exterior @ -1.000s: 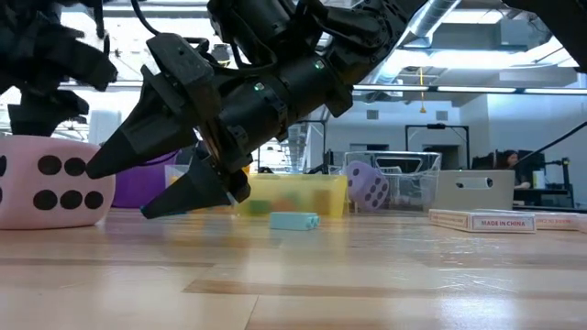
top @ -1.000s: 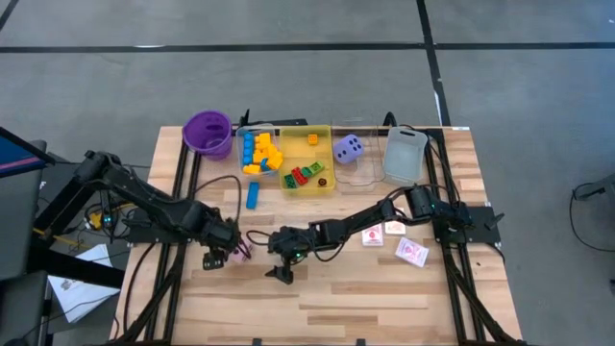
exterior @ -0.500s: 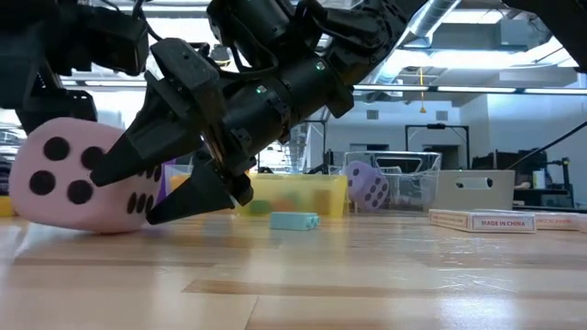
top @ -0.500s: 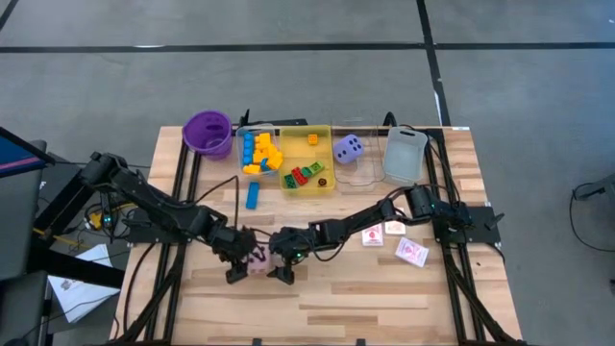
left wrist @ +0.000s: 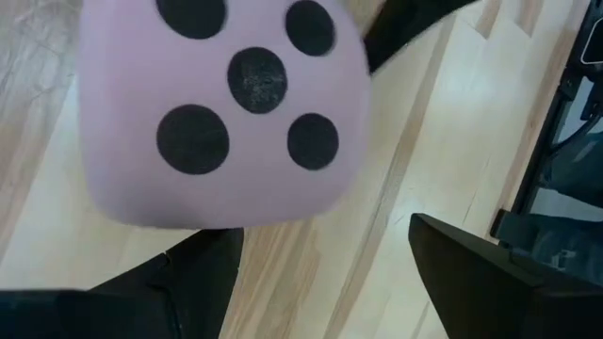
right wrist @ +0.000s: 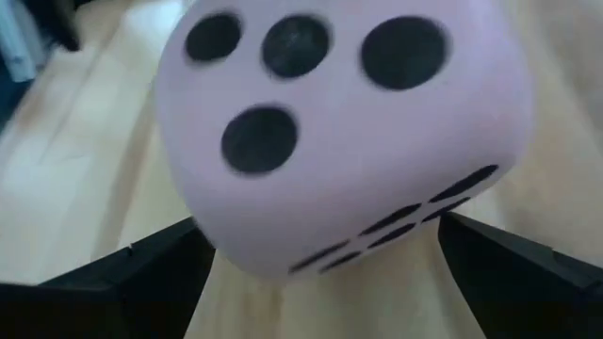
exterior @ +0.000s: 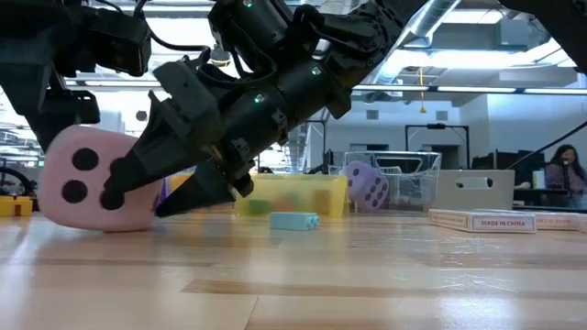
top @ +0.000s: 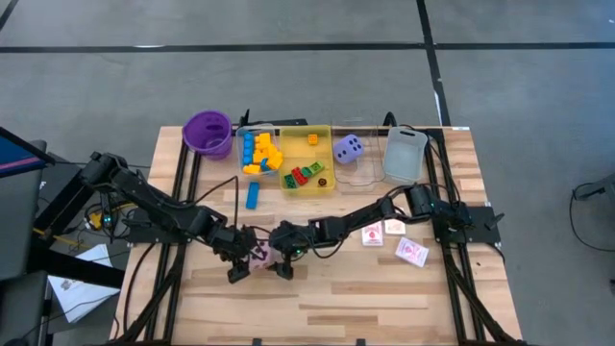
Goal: Pick & Place Toys
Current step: Put the pink dice into the right transparent bin
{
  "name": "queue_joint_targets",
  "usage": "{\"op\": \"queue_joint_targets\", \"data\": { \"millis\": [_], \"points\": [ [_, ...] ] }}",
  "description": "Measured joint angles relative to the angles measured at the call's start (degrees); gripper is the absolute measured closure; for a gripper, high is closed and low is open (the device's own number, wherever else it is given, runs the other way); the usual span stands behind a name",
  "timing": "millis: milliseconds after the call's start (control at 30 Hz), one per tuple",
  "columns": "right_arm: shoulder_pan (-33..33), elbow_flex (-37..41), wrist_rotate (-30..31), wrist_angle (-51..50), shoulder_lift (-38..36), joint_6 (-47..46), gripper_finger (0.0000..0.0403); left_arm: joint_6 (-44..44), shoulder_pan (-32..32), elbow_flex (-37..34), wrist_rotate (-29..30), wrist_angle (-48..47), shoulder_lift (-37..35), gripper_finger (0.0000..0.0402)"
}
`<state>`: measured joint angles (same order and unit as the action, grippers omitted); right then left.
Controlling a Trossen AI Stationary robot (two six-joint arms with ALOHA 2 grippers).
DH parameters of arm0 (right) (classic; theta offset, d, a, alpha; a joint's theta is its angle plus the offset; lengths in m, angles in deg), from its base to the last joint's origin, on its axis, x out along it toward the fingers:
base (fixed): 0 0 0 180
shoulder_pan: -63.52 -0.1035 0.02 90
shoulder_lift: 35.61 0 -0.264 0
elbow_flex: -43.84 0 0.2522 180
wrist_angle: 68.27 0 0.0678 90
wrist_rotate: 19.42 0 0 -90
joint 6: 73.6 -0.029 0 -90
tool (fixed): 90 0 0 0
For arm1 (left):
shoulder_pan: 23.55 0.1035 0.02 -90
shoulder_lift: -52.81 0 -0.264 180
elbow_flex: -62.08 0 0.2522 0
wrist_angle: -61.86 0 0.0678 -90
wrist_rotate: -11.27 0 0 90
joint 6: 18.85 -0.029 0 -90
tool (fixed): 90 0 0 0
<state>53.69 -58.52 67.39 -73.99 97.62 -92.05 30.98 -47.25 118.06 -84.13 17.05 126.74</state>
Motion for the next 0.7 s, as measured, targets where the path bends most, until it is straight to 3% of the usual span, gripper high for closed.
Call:
{"op": "queue_joint_targets", "data": {
  "millis": [233,467,700],
  "points": [
    [0.01,0.10,5.06,3.49,0.02,4.86,0.0010,-0.34,-0.07,0.00,0.68,-0.04,0.00,0.0105],
    [-0.66,5.53,12.07,17.94,0.26,10.15,0.0010,-0.23,-0.11,0.00,0.86,-0.59,-0.07,0.0105],
    [-1.05,12.16,13.14,28.23,0.20,12.80,0.0010,-3.95,0.00,0.00,2.00,1.93,-0.04,0.0105]
  ]
}}
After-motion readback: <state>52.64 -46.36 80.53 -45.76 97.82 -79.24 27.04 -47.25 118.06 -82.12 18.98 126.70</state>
